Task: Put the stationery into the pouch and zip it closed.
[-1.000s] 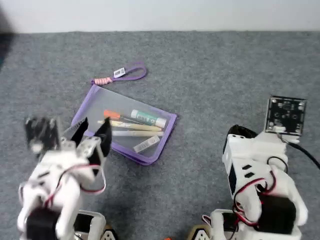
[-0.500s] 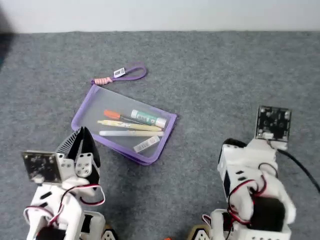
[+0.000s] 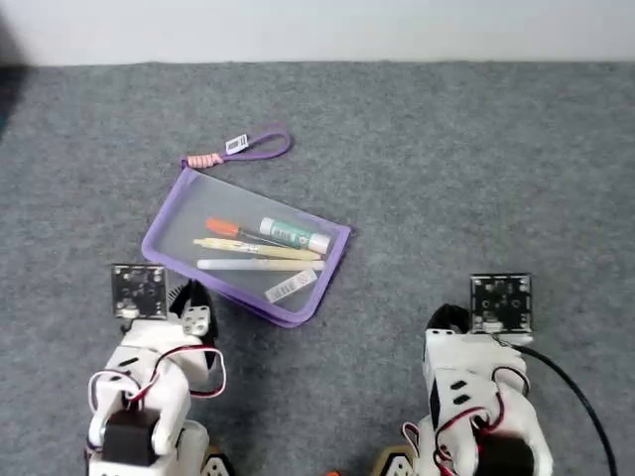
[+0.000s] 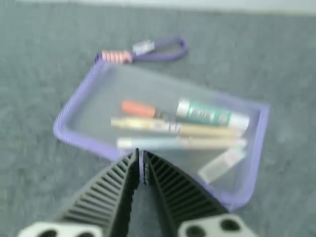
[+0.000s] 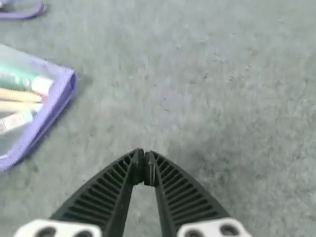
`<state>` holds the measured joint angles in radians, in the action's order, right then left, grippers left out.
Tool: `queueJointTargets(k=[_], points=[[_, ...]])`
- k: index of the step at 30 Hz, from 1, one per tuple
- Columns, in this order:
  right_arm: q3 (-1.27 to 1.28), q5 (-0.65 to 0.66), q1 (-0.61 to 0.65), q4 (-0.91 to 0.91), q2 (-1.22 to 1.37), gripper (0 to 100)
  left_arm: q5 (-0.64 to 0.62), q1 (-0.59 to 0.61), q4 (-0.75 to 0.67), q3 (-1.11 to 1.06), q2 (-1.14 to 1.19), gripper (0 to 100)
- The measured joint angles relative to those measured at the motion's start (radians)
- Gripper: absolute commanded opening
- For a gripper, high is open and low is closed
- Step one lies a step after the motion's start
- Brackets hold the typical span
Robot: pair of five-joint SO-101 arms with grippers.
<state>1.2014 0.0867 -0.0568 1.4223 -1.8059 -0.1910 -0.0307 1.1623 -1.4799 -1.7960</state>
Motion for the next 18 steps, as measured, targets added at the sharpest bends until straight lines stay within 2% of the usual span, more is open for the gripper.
queueJointTargets(k=[18], points=[[0.331,0.014,0.0,-0.043,-0.002,0.8,0.002,0.002,0.0,-0.213,-0.002,1]])
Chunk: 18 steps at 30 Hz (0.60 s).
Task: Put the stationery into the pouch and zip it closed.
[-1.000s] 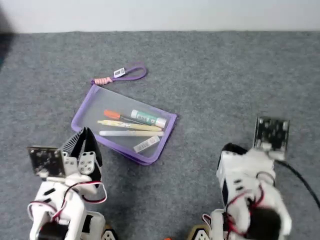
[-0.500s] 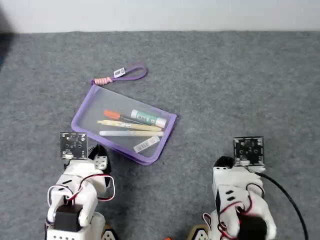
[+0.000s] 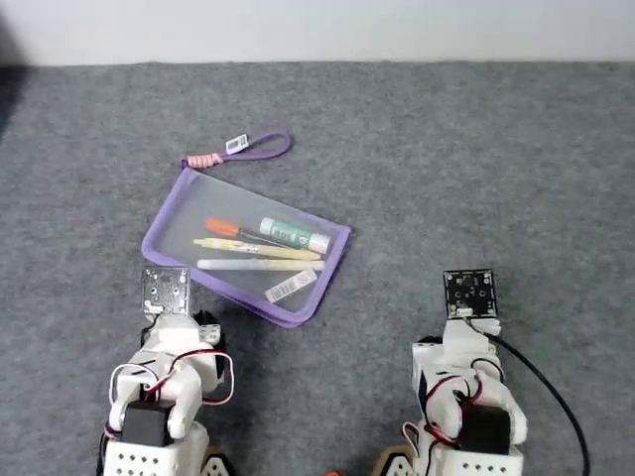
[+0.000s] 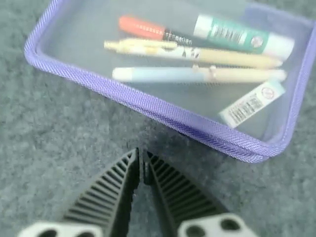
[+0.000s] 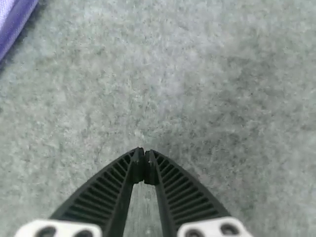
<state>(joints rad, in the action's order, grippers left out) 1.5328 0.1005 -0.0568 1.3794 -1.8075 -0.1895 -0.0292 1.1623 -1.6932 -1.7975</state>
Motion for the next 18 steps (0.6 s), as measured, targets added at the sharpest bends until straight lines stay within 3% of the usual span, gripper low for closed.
queueJointTargets(k=[6,18], points=[[0.13,0.0,0.0,-0.046,0.009,0.8,0.002,0.0,0.058,0.0,0.0,1],[0.133,0.0,-0.002,-0.057,0.006,0.8,0.002,0.0,0.068,0.0,0.0,1]])
